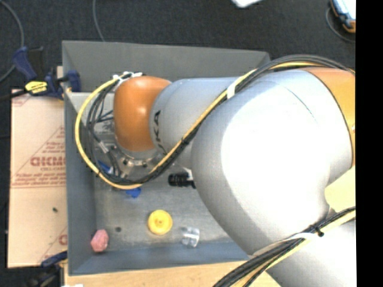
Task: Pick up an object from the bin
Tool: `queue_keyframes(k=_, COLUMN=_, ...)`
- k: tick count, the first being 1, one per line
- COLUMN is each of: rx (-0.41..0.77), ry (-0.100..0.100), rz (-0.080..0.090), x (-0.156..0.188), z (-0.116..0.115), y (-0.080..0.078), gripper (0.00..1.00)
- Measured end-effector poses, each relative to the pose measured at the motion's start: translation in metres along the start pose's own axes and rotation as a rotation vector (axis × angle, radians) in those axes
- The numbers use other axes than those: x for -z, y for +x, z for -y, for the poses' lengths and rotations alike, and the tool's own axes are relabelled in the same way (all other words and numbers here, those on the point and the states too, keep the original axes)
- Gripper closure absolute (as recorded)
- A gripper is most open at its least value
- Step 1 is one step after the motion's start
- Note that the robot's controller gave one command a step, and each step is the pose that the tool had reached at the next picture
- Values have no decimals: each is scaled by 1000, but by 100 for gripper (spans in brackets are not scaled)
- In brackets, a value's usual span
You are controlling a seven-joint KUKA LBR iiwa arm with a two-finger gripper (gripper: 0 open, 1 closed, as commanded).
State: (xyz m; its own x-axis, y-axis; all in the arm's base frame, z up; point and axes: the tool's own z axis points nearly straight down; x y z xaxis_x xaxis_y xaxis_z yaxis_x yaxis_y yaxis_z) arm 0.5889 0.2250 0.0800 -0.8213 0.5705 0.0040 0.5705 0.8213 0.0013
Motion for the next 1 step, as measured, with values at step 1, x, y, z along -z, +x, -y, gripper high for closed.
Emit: queue_keyframes(k=1, rx=0, ry=-1, rz=1, x=4, z=0, y=0, gripper=100)
